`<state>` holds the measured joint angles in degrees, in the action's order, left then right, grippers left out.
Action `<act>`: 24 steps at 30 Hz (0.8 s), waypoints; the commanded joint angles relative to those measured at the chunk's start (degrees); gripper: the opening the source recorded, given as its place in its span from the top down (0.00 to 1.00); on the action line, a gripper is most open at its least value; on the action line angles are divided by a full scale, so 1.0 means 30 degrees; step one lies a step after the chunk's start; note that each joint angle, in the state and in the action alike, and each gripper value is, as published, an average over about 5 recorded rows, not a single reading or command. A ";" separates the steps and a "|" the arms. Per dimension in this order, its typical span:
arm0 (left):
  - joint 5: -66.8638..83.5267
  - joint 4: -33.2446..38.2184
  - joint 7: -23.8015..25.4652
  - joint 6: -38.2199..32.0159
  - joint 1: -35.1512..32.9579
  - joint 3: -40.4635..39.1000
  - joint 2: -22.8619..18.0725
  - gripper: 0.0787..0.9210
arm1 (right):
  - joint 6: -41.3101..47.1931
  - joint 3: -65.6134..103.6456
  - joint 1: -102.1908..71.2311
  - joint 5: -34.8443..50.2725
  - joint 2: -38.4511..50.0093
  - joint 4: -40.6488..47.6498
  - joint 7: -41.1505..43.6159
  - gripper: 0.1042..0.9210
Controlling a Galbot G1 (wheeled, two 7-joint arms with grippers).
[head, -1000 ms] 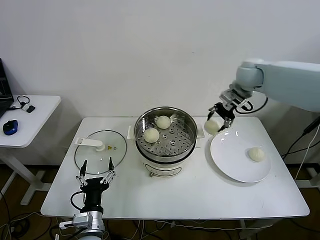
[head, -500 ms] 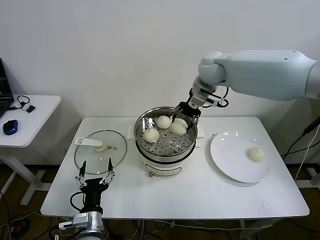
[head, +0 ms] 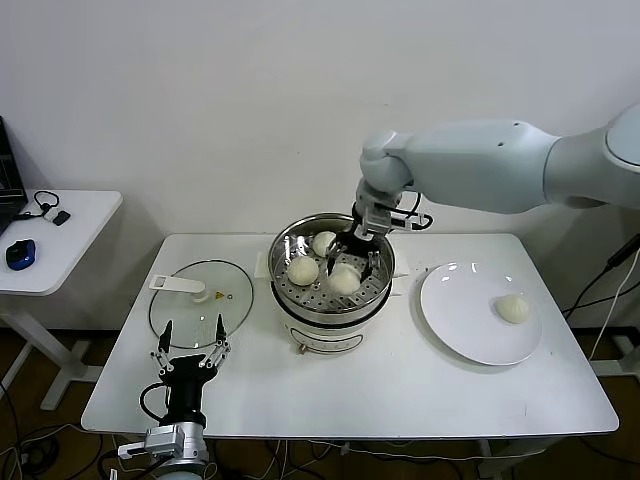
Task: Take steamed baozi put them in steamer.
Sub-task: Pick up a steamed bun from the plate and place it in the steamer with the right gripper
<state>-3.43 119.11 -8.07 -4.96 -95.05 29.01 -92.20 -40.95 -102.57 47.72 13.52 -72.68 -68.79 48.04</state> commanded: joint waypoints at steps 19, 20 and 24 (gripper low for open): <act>0.0195 -0.0119 0.0008 0.0025 0.0199 0.0136 -0.0306 0.12 | -0.0975 -0.0106 -0.1375 -0.0303 -0.1998 0.2018 0.0097 0.17; 0.0191 -0.0094 0.0010 0.0037 0.0196 0.0133 -0.0310 0.12 | -0.0989 -0.0186 -0.1168 -0.0069 -0.1974 0.1947 0.0149 0.15; 0.0173 0.0005 0.0022 0.0086 0.0187 0.0158 -0.0314 0.12 | -0.1021 -0.0823 0.0043 0.1211 -0.1710 0.1608 0.0549 0.12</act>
<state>-2.84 118.84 -8.06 -4.85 -94.48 29.45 -92.20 -43.64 -103.21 44.21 12.85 -77.84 -63.81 48.42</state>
